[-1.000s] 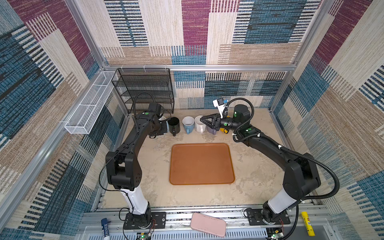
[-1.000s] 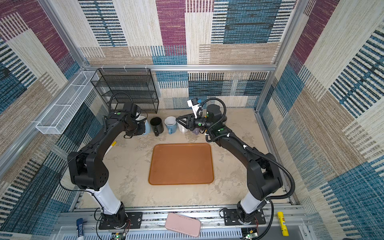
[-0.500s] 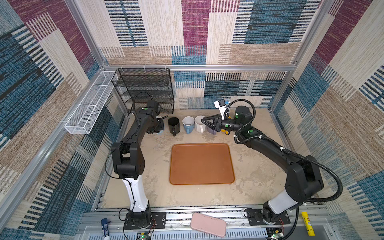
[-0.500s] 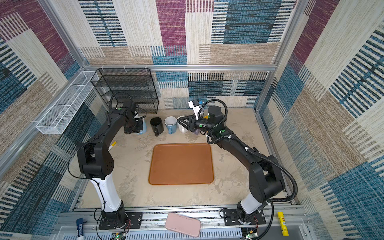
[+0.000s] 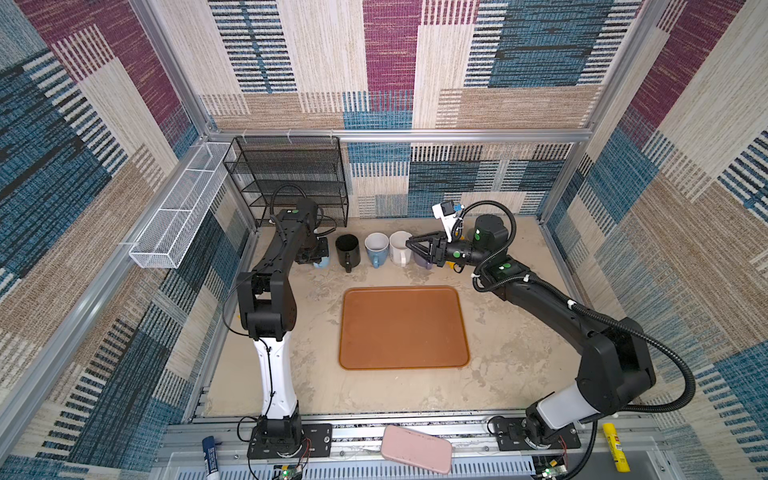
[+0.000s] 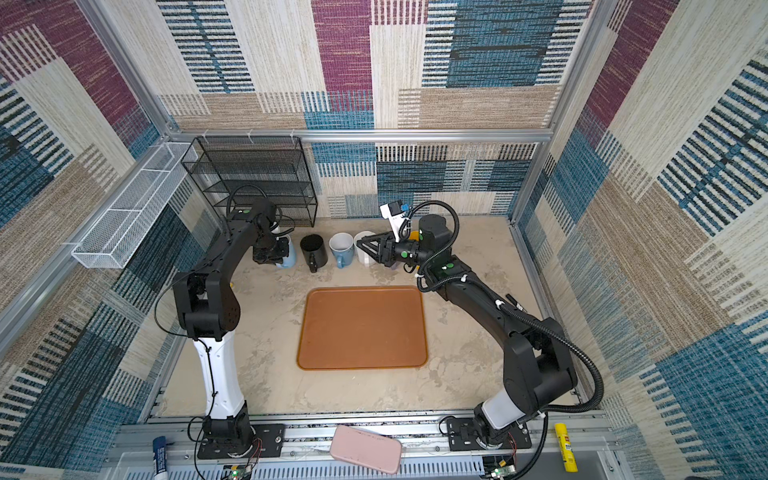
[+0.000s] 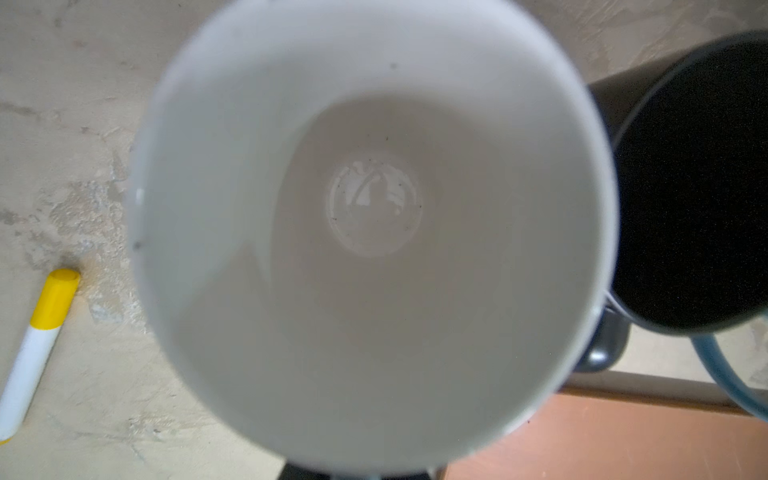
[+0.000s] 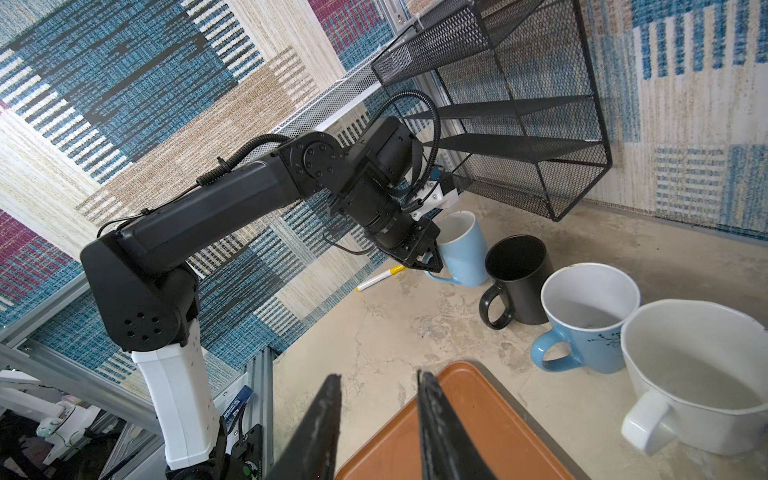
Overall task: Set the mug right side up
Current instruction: 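Turn the light-blue mug upright with the left gripper and lower it beside the black mug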
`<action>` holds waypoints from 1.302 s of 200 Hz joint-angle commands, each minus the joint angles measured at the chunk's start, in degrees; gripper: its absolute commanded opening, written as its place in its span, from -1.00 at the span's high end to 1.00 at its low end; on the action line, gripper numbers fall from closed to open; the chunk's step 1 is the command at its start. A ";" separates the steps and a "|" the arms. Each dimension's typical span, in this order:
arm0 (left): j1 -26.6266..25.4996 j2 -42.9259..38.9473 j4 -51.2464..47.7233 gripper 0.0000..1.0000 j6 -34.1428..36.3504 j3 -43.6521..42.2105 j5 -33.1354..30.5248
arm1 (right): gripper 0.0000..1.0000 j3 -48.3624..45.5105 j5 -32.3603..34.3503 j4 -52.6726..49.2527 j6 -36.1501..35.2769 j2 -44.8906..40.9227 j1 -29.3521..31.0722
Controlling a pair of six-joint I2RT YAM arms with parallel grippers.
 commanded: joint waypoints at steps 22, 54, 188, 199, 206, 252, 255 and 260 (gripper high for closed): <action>0.48 1.63 0.15 1.00 1.62 2.20 0.27 | 0.31 0.15 0.59 0.26 -0.13 -0.27 0.05; 0.66 2.92 0.14 1.00 1.82 3.53 0.27 | 0.31 -0.19 0.94 0.35 -0.04 -0.60 0.01; 0.92 7.18 -1.06 1.00 2.04 7.19 1.44 | 0.31 -0.82 2.04 -0.43 -0.76 -1.73 0.00; 0.92 7.51 -1.50 1.00 2.10 7.51 1.37 | 0.32 -0.82 2.09 -0.53 -0.82 -1.82 0.03; 0.91 7.77 -1.77 1.00 2.10 7.65 1.33 | 0.32 -0.82 2.17 -0.53 -0.91 -1.83 0.05; 0.92 7.82 -2.57 1.00 2.13 8.03 1.39 | 0.32 -0.91 2.09 -0.35 -0.82 -1.83 0.05; 0.92 7.81 -2.64 1.00 2.15 8.15 1.33 | 0.32 -0.91 2.06 -0.35 -0.83 -1.87 0.01; 0.92 7.81 -2.75 0.99 2.11 8.18 1.31 | 0.32 -0.91 2.08 -0.35 -0.79 -1.83 0.03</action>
